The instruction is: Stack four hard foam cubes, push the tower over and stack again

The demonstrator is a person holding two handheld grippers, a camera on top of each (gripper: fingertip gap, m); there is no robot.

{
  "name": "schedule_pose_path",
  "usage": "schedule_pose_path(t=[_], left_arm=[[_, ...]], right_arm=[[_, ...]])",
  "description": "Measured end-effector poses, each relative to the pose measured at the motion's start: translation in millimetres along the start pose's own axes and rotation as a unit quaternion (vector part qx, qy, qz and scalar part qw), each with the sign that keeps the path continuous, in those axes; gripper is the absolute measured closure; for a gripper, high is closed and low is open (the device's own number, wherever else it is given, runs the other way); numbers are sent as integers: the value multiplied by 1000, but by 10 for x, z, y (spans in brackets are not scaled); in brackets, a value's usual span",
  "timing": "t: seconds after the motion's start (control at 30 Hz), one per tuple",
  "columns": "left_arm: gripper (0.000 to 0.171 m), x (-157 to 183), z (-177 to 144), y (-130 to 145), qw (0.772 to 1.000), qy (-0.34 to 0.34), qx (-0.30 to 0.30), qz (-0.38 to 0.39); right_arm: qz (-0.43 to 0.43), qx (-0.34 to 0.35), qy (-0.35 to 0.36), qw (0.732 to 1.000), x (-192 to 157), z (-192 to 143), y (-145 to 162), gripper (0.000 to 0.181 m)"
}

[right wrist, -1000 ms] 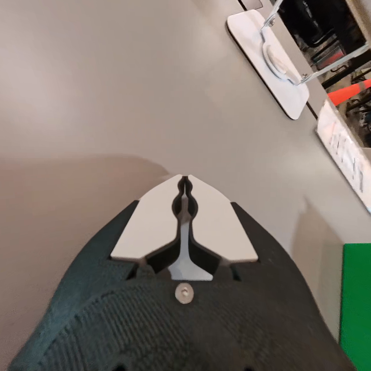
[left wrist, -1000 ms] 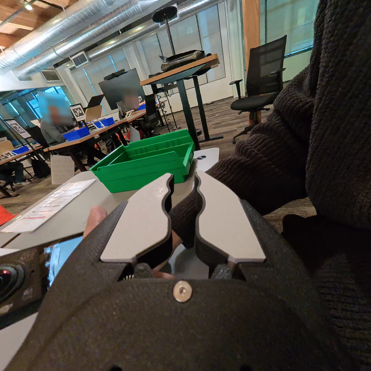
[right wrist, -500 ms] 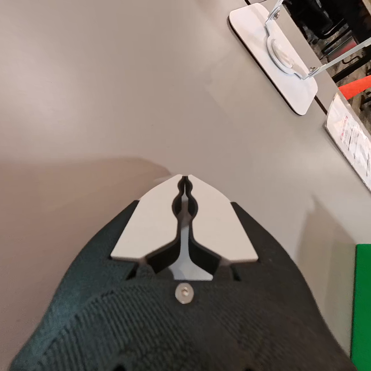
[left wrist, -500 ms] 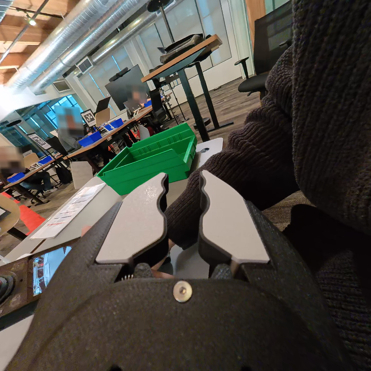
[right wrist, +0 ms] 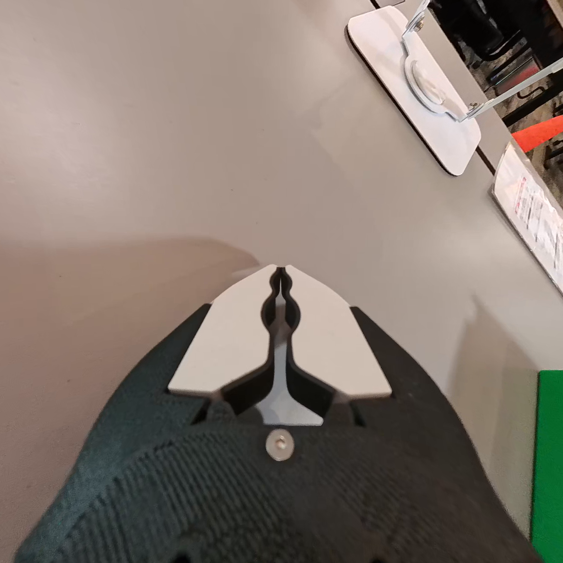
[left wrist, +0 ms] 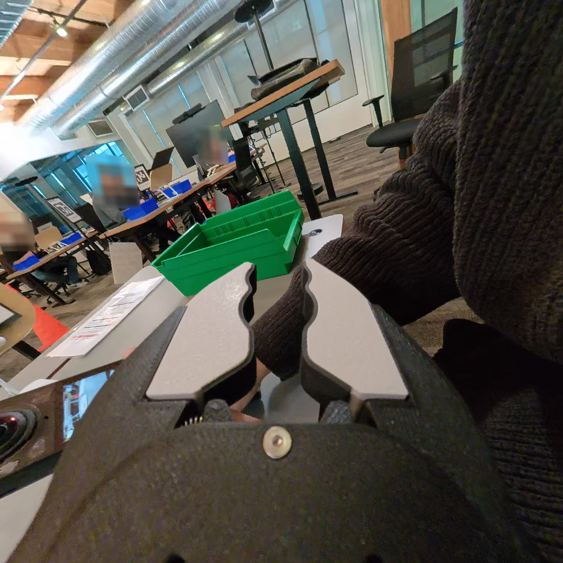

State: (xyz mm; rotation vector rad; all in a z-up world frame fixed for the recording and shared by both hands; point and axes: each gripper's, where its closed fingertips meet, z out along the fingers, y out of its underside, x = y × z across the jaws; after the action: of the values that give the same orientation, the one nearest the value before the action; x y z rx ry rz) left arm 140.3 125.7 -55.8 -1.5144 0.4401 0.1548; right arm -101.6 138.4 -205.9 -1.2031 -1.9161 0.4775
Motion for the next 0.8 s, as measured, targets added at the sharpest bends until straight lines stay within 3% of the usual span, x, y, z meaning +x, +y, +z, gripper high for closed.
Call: schedule_pose_path(t=[0.17, 0.57, 0.63, 0.73, 0.8], left_arm=[[144, 84, -10, -43, 1000, 15, 13, -12], [148, 16, 24, 194, 986, 38, 11, -162], [148, -13, 24, 256, 985, 36, 6, -167], [149, -36, 30, 343, 985, 33, -4, -169], [148, -48, 40, 367, 985, 33, -7, -169]], right_arm=[[12, -2, -11, 1000, 2, 5, 6, 181], [47, -9, -45, 998, 3, 27, 28, 180], [64, -13, -55, 996, 17, 36, 39, 176], [102, -19, -94, 990, 15, 49, 65, 156], [129, -21, -105, 986, 87, 50, 103, 156]])
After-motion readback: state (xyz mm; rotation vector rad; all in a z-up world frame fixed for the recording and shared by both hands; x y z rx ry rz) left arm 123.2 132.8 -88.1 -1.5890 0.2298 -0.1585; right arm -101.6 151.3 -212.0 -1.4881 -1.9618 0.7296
